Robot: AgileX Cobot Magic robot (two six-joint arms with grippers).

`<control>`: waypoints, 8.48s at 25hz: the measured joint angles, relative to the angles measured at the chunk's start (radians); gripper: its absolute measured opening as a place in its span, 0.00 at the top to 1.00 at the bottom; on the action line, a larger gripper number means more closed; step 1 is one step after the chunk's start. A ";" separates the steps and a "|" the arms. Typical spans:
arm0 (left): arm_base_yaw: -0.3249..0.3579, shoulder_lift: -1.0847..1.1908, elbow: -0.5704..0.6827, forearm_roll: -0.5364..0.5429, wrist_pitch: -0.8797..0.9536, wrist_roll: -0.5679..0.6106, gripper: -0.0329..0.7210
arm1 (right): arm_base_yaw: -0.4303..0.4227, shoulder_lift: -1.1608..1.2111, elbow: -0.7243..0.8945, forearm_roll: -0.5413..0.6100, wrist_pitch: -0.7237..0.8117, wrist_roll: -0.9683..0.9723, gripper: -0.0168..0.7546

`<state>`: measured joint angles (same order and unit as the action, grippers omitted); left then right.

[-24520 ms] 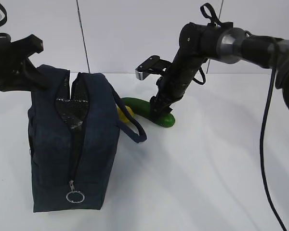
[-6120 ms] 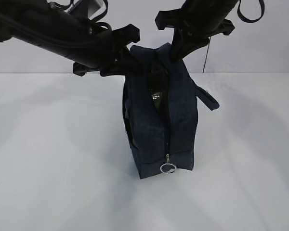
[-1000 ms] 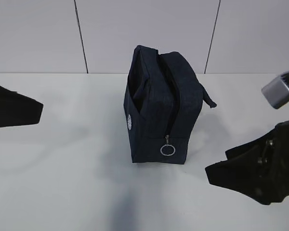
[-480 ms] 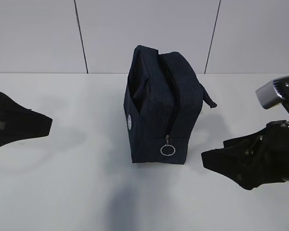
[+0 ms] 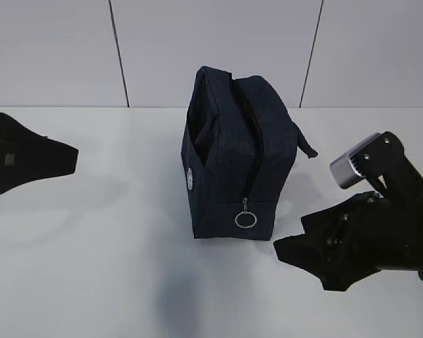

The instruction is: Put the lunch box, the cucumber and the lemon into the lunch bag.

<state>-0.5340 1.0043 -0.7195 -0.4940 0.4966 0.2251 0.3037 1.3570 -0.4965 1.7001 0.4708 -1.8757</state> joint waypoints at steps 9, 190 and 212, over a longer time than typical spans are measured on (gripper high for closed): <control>0.000 0.000 0.000 0.015 -0.032 0.002 0.44 | 0.000 0.190 -0.052 0.103 0.056 -0.290 0.32; 0.000 0.019 0.005 0.029 -0.139 0.002 0.53 | 0.428 0.564 -0.074 -1.373 -1.279 1.703 0.42; 0.000 0.019 0.005 0.031 -0.139 0.002 0.53 | 0.428 0.564 -0.072 -1.464 -1.296 1.770 0.51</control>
<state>-0.5340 1.0237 -0.7141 -0.4629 0.3580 0.2269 0.7317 1.9208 -0.5681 0.2364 -0.8250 -0.1061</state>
